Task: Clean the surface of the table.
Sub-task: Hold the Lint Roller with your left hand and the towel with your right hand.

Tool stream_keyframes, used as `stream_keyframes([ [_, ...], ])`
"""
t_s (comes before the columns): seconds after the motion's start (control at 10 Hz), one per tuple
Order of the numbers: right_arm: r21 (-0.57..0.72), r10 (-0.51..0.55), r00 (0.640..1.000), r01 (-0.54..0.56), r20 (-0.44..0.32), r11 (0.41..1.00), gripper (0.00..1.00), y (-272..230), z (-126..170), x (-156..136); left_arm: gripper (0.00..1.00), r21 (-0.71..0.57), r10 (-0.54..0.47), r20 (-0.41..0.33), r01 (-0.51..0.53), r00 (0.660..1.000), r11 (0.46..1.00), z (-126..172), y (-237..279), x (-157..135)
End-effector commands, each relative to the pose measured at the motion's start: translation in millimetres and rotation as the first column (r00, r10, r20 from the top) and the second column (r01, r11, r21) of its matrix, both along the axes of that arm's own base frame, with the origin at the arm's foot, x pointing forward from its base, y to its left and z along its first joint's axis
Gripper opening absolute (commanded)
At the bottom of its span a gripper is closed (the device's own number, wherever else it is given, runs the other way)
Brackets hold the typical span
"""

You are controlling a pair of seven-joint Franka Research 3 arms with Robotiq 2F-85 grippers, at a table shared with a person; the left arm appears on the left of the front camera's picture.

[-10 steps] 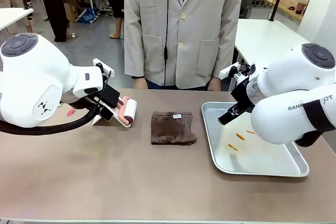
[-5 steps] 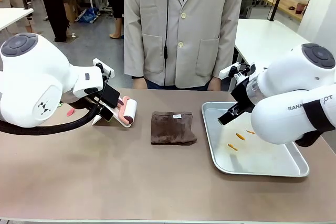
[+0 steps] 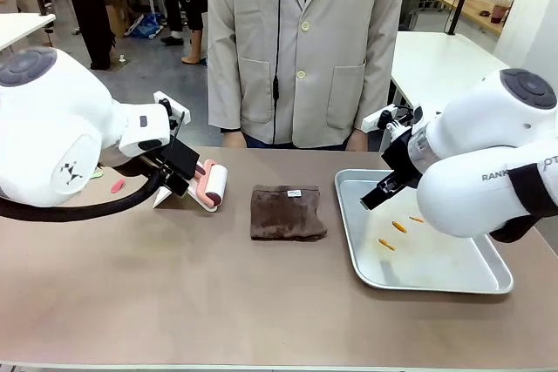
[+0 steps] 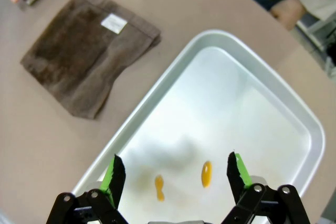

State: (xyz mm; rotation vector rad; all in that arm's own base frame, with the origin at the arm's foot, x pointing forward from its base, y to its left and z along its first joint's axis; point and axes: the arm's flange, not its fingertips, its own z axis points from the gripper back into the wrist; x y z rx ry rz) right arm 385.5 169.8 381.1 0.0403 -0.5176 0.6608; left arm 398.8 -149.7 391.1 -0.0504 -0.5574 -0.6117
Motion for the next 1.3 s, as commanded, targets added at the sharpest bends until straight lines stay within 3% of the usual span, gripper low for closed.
stream_keyframes([
  [0.0, 0.038, -0.046, 0.997, 0.048, -0.055, 0.998, 1.00, -28.3, 44.3, -27.5, 1.00, 0.024, 0.001, -0.082, 0.001, 0.997, 1.000, 30.1, 36.0, -28.5],
  [0.3, 0.201, -0.110, 0.985, 0.136, -0.136, 0.970, 1.00, -63.9, 92.3, -62.5, 1.00, -0.194, -0.007, -0.083, -0.009, 0.997, 0.981, 81.4, 82.4, -61.5],
  [0.5, 0.375, -0.151, 0.943, 0.260, -0.296, 0.890, 1.00, -102.3, 116.9, -77.4, 1.00, -0.380, 0.053, -0.125, -0.098, 0.991, 0.920, 108.2, 129.4, -73.9],
  [0.6, 0.442, -0.180, 0.921, 0.328, -0.344, 0.835, 1.00, -125.4, 125.1, -82.3, 1.00, -0.479, 0.025, -0.178, -0.109, 0.984, 0.871, 115.2, 156.5, -78.5],
  [0.8, 0.650, -0.092, 0.921, 0.335, -0.378, 0.682, 1.00, -181.5, 134.9, -96.6, 1.00, -0.712, -0.095, -0.156, -0.045, 0.983, 0.701, 114.6, 221.7, -89.9],
  [1.0, 0.739, -0.018, 0.880, 0.410, -0.475, 0.535, 1.00, -241.6, 127.4, -86.9, 1.00, -0.842, -0.080, -0.109, -0.049, 0.991, 0.538, 101.3, 281.5, -105.8],
  [1.1, 0.772, 0.015, 0.852, 0.467, -0.523, 0.432, 1.00, -276.5, 118.5, -75.6, 1.00, -0.881, -0.062, -0.115, -0.073, 0.991, 0.466, 85.1, 310.7, -111.2],
  [1.2, 0.807, 0.039, 0.849, 0.485, -0.527, 0.337, 1.00, -301.4, 110.7, -70.4, 1.00, -0.901, -0.048, -0.113, -0.082, 0.992, 0.427, 72.1, 327.9, -114.4],
])
